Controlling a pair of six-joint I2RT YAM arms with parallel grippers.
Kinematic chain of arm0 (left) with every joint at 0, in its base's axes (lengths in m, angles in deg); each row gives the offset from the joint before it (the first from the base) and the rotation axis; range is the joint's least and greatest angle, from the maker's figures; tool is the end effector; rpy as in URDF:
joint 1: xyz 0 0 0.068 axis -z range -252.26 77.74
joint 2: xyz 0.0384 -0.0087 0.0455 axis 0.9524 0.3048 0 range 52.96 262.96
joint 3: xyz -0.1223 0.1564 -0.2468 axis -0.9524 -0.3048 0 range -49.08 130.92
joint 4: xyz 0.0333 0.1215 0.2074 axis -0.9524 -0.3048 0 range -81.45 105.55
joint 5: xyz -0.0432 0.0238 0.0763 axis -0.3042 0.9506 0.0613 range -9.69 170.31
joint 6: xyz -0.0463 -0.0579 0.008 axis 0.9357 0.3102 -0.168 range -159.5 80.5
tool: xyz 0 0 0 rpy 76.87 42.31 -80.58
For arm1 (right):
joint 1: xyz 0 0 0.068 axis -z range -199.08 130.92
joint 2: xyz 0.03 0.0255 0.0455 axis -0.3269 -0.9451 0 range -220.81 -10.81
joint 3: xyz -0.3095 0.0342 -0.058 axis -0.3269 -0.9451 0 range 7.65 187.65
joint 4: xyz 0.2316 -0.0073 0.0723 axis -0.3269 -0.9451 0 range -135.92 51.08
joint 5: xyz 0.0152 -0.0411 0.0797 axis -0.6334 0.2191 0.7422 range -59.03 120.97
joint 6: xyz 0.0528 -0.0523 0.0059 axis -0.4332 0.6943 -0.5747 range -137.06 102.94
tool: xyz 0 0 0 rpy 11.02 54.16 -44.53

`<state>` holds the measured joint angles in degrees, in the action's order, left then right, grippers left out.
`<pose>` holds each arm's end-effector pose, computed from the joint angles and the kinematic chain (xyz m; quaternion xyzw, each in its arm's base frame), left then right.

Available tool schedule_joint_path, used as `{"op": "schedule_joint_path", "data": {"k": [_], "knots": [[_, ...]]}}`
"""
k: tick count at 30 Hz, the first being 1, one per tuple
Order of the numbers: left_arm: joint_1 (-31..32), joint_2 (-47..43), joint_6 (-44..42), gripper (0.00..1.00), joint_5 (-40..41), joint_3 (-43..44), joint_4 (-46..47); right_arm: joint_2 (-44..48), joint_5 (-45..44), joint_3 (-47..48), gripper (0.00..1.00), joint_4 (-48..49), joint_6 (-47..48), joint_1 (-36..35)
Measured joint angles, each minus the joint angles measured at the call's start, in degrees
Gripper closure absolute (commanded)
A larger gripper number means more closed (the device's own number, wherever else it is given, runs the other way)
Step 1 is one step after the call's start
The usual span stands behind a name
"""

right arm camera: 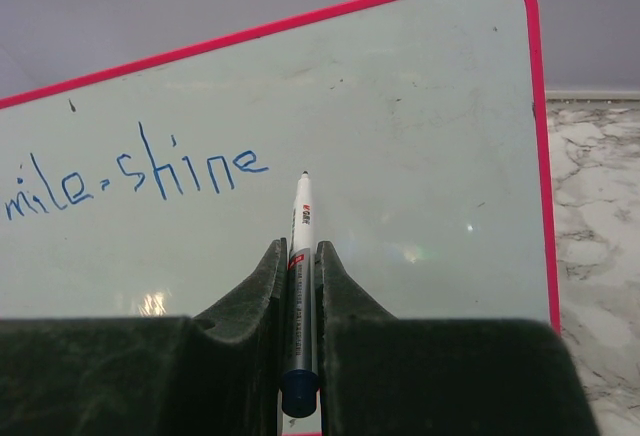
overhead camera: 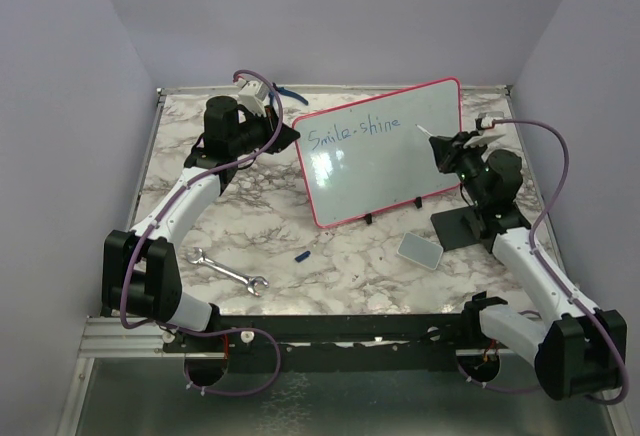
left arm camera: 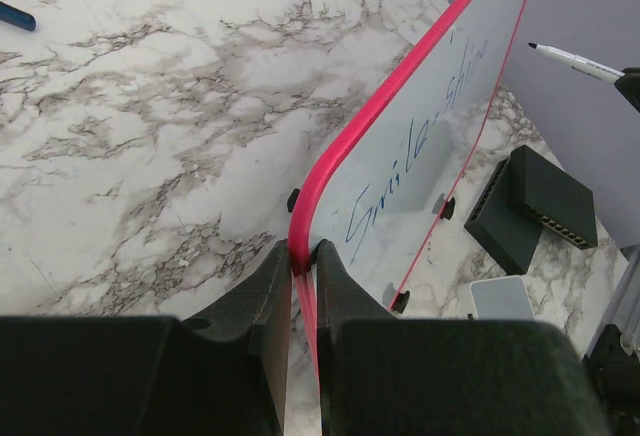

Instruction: Write a sentence on the whiteboard

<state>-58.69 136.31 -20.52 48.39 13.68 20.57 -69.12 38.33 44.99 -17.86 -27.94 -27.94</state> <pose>0.3210 -0.1116 0.3635 0.1299 0.7727 -0.3731 0.4968 0.2213 0.0426 0.3523 -0.0330 0.7057 0.1657 0.6880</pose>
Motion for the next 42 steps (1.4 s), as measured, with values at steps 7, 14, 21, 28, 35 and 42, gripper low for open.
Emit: {"op": "schedule_joint_path", "data": {"k": [7,14,21,28,35,42], "knots": [[0.00,0.00,0.00,0.98,0.00,0.00,0.00,-3.26,1.11,1.86,0.99,1.70,-0.02,-0.02],[0.00,0.00,0.00,0.98,0.00,0.00,0.00,-5.49,1.60,4.11,0.99,3.98,-0.02,0.00],[0.00,0.00,0.00,1.00,0.00,0.00,-0.02,-8.09,1.99,5.75,0.99,5.03,0.07,-0.02],[0.00,0.00,0.00,1.00,0.00,0.00,0.00,-9.40,1.95,5.75,0.99,5.01,0.46,-0.02],[0.00,0.00,0.00,1.00,-0.02,0.00,-0.02,-9.77,1.86,5.75,0.99,5.01,0.48,0.00],[0.00,0.00,0.00,1.00,0.00,0.00,-0.02,-10.01,0.98,5.68,0.99,4.94,0.87,-0.02]]}}
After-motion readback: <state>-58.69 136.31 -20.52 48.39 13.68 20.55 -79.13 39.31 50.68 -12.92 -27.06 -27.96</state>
